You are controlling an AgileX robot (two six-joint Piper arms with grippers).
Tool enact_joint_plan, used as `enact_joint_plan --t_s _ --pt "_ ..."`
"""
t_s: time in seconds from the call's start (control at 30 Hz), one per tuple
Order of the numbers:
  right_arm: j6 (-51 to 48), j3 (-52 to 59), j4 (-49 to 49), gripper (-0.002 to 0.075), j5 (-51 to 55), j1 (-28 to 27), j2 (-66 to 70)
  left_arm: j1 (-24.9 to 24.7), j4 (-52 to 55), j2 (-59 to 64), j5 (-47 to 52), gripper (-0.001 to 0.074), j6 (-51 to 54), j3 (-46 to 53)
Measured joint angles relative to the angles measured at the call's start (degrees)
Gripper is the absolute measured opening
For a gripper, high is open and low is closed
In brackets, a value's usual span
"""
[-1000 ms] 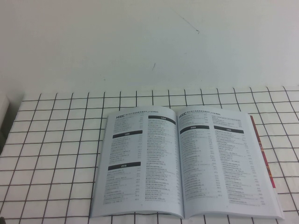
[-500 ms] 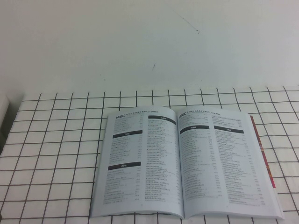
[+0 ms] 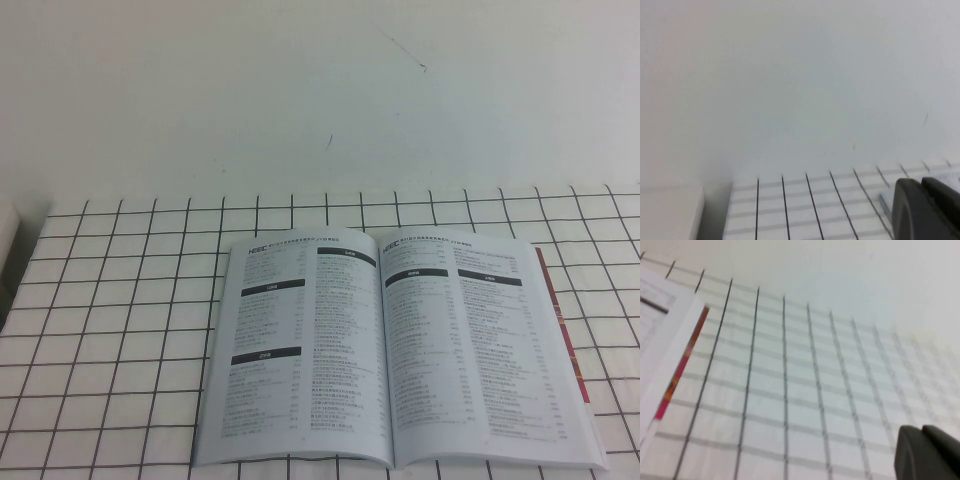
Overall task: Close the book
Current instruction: 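Close the open booklet and leave it lying on the table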
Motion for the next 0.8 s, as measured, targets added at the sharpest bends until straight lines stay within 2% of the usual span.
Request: enact_joint_plan --t_s 0.07,0.23,0.3,0.4,0.53,0.67,0.73,0.8 --pt "-0.2 0.1 -5.4 -0.0003 -7.8 0.0 0.0 0.0 0.0 0.0 -5.0 -0.0004 0.0 0.0" --pt "-0.3 0.1 -15.5 -0.0003 -36.7 0.0 0.0 0.0 0.0 0.0 -17.2 -0.0004 0.0 0.0" --pt "-0.4 0.1 -16.6 -0.0003 -49.9 0.0 0.0 0.0 0.0 0.0 -21.4 -0.0004 0.0 0.0" --pt "0.9 0.0 -14.2 -0.0003 -59.9 0.0 0.0 0.0 0.0 0.0 -26.6 -0.0004 0.0 0.0" --pt "6.1 0.0 -7.6 -0.0003 -63.4 0.0 0.0 0.0 0.0 0.0 -30.3 -0.0004 0.0 0.0" --pt "5.5 0.0 1.2 -0.0003 -63.7 0.0 0.0 0.0 -0.1 0.0 -32.5 -0.0004 0.0 0.0" --pt "4.9 0.0 5.3 -0.0003 -62.1 0.0 0.0 0.0 -0.4 0.0 -33.0 -0.0004 0.0 0.0" --pt "4.8 -1.4 8.5 -0.0003 -56.0 0.0 0.0 0.0 -0.5 0.0 -31.8 -0.0004 0.4 0.0"
